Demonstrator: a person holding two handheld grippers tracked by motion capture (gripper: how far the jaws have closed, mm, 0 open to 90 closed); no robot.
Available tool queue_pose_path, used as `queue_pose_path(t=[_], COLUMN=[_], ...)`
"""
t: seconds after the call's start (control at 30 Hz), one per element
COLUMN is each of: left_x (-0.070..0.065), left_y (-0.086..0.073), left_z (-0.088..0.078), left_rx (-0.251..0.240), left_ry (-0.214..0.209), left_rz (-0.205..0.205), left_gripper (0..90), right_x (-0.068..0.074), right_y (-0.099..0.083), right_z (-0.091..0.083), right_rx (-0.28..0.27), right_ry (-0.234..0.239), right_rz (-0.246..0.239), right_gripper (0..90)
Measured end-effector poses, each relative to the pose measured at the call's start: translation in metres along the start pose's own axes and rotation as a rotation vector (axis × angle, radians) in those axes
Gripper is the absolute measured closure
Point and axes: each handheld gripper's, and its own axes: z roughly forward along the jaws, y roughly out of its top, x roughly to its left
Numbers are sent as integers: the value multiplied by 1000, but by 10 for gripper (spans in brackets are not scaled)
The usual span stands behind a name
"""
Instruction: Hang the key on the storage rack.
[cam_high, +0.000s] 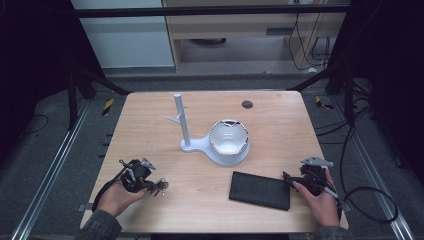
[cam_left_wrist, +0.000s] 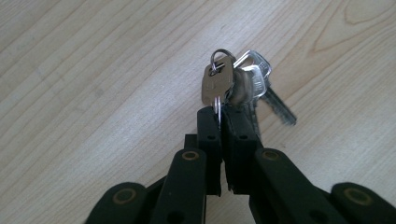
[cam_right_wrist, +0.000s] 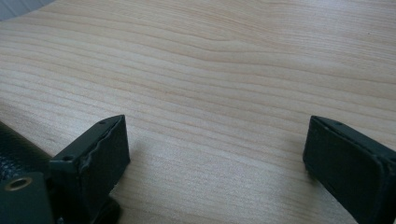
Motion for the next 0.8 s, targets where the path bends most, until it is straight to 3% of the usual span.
queue_pose_path(t=[0.27,0.4,0.57,0.8], left_x=[4,2,-8,-14], left_y=[-4,-2,14,38], left_z=[4,-4,-35,-74], left_rx=[1,-16,-16,-40], left_ry=[-6,-6,2,0], left_rz=[-5,6,71,120], left_gripper=[898,899,900,899], right_x=[0,0,0,0], right_y=[0,0,0,0], right_z=[0,0,0,0], right_rx=[-1,-1,-1,-1], right_ry=[1,1,1,1], right_rz=[0,0,-1,-1], right_gripper=[74,74,74,74])
